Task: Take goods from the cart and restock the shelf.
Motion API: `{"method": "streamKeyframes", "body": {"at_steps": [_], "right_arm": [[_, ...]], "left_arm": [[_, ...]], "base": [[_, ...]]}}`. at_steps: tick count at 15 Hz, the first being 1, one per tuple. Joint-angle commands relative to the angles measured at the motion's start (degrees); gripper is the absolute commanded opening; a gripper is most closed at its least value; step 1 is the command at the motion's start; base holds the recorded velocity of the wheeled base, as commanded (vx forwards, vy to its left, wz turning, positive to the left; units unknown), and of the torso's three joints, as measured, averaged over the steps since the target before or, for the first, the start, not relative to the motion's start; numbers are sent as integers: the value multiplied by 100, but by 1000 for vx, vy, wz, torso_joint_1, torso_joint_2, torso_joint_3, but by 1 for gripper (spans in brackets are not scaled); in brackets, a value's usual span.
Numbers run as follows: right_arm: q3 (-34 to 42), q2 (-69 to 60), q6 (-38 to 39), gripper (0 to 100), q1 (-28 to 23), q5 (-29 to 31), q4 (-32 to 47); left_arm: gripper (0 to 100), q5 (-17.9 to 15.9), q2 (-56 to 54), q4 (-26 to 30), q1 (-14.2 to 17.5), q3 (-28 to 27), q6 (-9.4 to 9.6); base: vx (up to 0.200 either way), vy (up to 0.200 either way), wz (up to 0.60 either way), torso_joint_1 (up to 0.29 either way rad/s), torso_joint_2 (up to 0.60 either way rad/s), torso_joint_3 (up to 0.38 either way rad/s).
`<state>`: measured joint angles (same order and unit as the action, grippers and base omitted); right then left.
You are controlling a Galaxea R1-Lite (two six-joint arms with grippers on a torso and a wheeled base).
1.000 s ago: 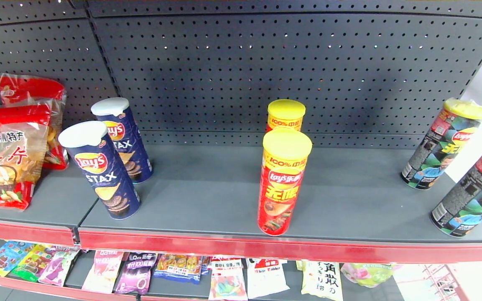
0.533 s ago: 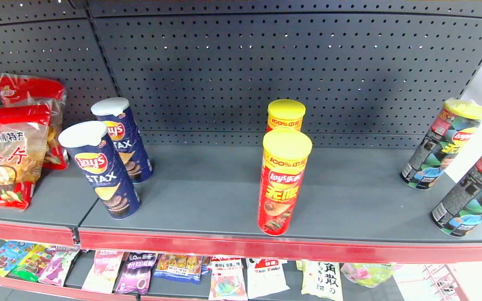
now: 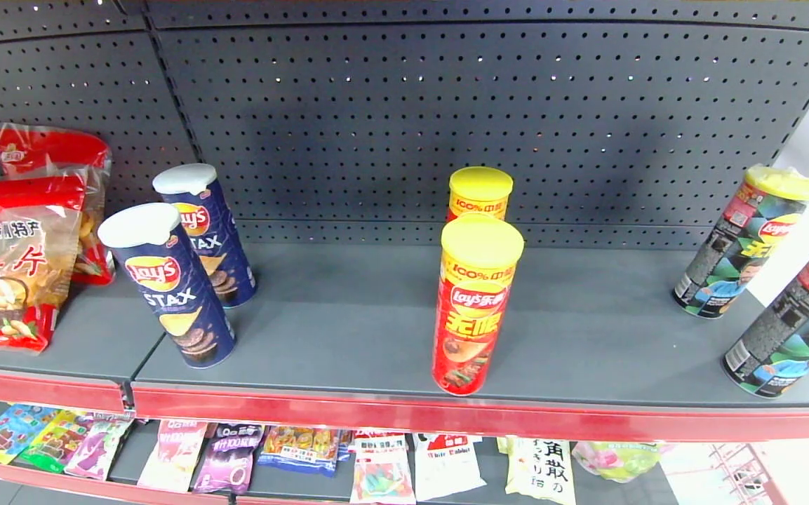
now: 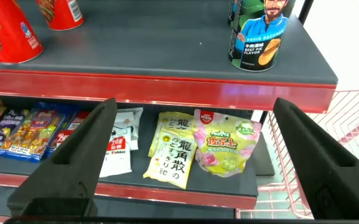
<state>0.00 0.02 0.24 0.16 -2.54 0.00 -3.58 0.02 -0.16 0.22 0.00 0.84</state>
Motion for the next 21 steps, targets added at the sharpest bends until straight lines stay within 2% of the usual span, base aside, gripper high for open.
{"method": "streamKeyframes", "body": {"at_steps": [1,5,8,21], "right_arm": [[0,-2,2,100,2,-1,0],[0,-2,2,100,2,-10,0],[0,-2,2,100,2,-10,0],[0,-2,-7,100,2,-10,0]], "left_arm": [[100,-2,-2,-2,4,0,4],[100,-2,-2,-2,4,0,-5],[100,-2,-2,-2,4,0,-5],[100,-2,-2,-2,4,0,-14]], "base": [[0,0,0,0,0,0],[0,0,0,0,0,0],[0,0,-600,1,2,2],[0,0,0,0,0,0]]}}
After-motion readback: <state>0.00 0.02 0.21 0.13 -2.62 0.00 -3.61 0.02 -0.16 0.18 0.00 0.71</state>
